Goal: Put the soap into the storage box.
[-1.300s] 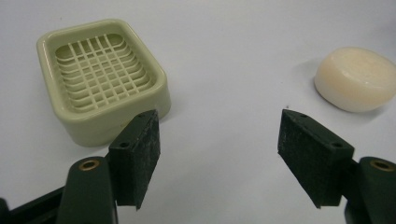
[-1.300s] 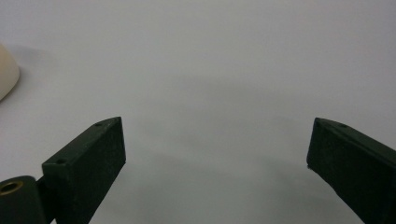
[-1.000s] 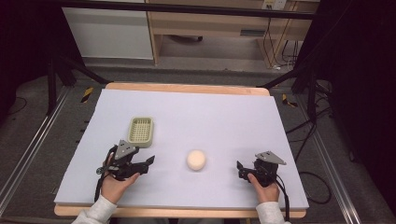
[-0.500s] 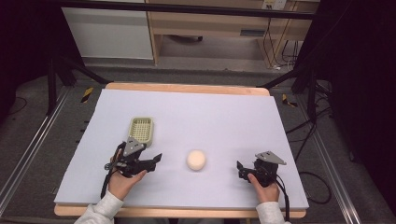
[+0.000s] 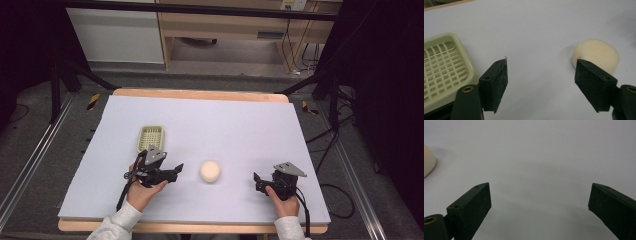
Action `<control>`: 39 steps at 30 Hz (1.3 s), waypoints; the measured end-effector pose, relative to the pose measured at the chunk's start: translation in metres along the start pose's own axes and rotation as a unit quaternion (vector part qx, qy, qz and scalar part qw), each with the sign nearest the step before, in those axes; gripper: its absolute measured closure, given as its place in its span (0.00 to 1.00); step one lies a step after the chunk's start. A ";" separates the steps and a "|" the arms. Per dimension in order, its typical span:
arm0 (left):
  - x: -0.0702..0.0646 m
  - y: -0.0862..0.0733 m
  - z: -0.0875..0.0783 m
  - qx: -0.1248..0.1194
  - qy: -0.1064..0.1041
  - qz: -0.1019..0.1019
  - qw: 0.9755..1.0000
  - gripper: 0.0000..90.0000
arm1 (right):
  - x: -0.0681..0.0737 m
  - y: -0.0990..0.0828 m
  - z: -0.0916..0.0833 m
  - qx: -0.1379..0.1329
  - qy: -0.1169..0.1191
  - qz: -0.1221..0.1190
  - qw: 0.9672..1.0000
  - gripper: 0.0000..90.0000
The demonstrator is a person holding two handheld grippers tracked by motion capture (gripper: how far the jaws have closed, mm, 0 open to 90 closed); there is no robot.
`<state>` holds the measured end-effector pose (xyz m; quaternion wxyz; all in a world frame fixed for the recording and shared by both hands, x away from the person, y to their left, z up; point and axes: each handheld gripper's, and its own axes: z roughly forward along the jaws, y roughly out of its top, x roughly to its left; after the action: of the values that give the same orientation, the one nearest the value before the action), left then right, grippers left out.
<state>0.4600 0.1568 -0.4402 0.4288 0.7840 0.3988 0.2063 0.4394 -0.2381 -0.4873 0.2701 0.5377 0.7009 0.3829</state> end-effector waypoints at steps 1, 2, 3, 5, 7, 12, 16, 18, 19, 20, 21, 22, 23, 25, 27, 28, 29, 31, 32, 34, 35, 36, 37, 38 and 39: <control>-0.001 0.001 0.001 0.000 -0.002 0.001 1.000 0.30 | 0.000 0.000 0.000 0.000 0.000 0.001 1.000 0.06; -0.001 0.001 0.001 0.000 -0.002 0.001 1.000 0.30 | 0.000 0.000 0.000 0.000 0.000 0.001 1.000 0.06; -0.003 0.003 0.003 -0.001 -0.004 0.001 1.000 0.30 | 0.000 0.000 0.000 -0.001 0.000 0.001 1.000 0.06; -0.005 0.004 0.004 -0.002 -0.006 -0.001 1.000 0.30 | 0.000 0.000 0.000 -0.002 0.000 -0.001 1.000 0.06; -0.007 0.005 0.005 0.002 -0.011 0.003 1.000 0.30 | 0.000 0.000 -0.001 -0.003 -0.001 -0.001 1.000 0.06; -0.011 0.007 0.009 0.004 -0.013 0.003 1.000 0.29 | 0.000 0.000 -0.001 -0.003 -0.001 -0.001 1.000 0.06; -0.014 0.009 0.011 0.006 -0.018 0.005 1.000 0.29 | 0.000 -0.001 -0.001 -0.005 -0.002 -0.001 1.000 0.06; -0.016 0.010 0.013 0.006 -0.019 0.004 1.000 0.29 | 0.000 -0.001 -0.001 -0.004 -0.001 -0.002 1.000 0.06; -0.018 0.012 0.014 0.009 -0.021 0.007 1.000 0.29 | 0.000 -0.001 -0.001 -0.004 -0.001 -0.002 1.000 0.06; -0.018 0.012 0.014 0.009 -0.021 0.007 1.000 0.29 | 0.000 -0.001 -0.001 -0.004 -0.001 -0.002 1.000 0.06; -0.020 0.012 0.015 0.010 -0.022 0.008 1.000 0.29 | 0.000 -0.001 -0.001 -0.004 -0.001 -0.002 1.000 0.06; -0.021 0.012 0.016 0.010 -0.022 0.010 1.000 0.29 | 0.000 -0.001 -0.001 -0.005 -0.001 -0.003 1.000 0.06; -0.023 0.013 0.017 0.011 -0.025 0.011 1.000 0.29 | 0.000 -0.001 -0.001 -0.004 0.000 -0.002 1.000 0.06; -0.024 0.014 0.019 0.013 -0.026 0.012 1.000 0.29 | 0.000 -0.001 -0.001 -0.004 0.000 -0.002 1.000 0.06; -0.025 0.014 0.019 0.013 -0.027 0.011 0.999 0.29 | 0.000 -0.001 -0.001 -0.004 0.000 -0.003 1.000 0.05; -0.027 0.016 0.020 0.012 -0.029 0.011 0.999 0.29 | 0.001 0.000 -0.001 -0.003 0.000 -0.004 1.000 0.06; -0.027 0.017 0.020 0.010 -0.030 0.010 0.999 0.29 | 0.001 0.000 -0.001 -0.003 0.001 -0.003 1.000 0.06; -0.028 0.018 0.021 0.011 -0.032 0.012 0.999 0.29 | 0.001 -0.001 -0.001 -0.003 0.000 -0.004 1.000 0.05; -0.029 0.019 0.022 0.011 -0.033 0.012 0.999 0.28 | 0.001 0.000 -0.001 -0.003 0.000 -0.004 1.000 0.05; -0.031 0.019 0.023 0.013 -0.035 0.014 0.999 0.28 | 0.001 -0.001 -0.001 -0.003 0.000 -0.003 1.000 0.05; -0.033 0.020 0.025 0.015 -0.038 0.012 0.999 0.28 | 0.001 -0.001 -0.001 -0.003 0.000 -0.004 1.000 0.06; -0.033 0.020 0.025 0.015 -0.038 0.012 0.999 0.28 | 0.001 -0.001 -0.001 -0.003 0.000 -0.004 1.000 0.06; -0.035 0.020 0.027 0.017 -0.039 0.014 0.999 0.28 | 0.001 -0.001 -0.001 -0.004 0.000 -0.004 1.000 0.06; -0.035 0.020 0.027 0.017 -0.039 0.014 0.999 0.28 | 0.001 -0.001 -0.001 -0.004 0.000 -0.004 1.000 0.06; -0.037 0.020 0.029 0.018 -0.040 0.013 0.999 0.28 | 0.001 0.000 -0.001 -0.004 0.001 -0.003 1.000 0.05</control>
<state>0.4660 0.1065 -0.4384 0.4277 0.8040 0.3751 0.1732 0.4383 -0.2379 -0.4872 0.2724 0.5341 0.7015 0.3853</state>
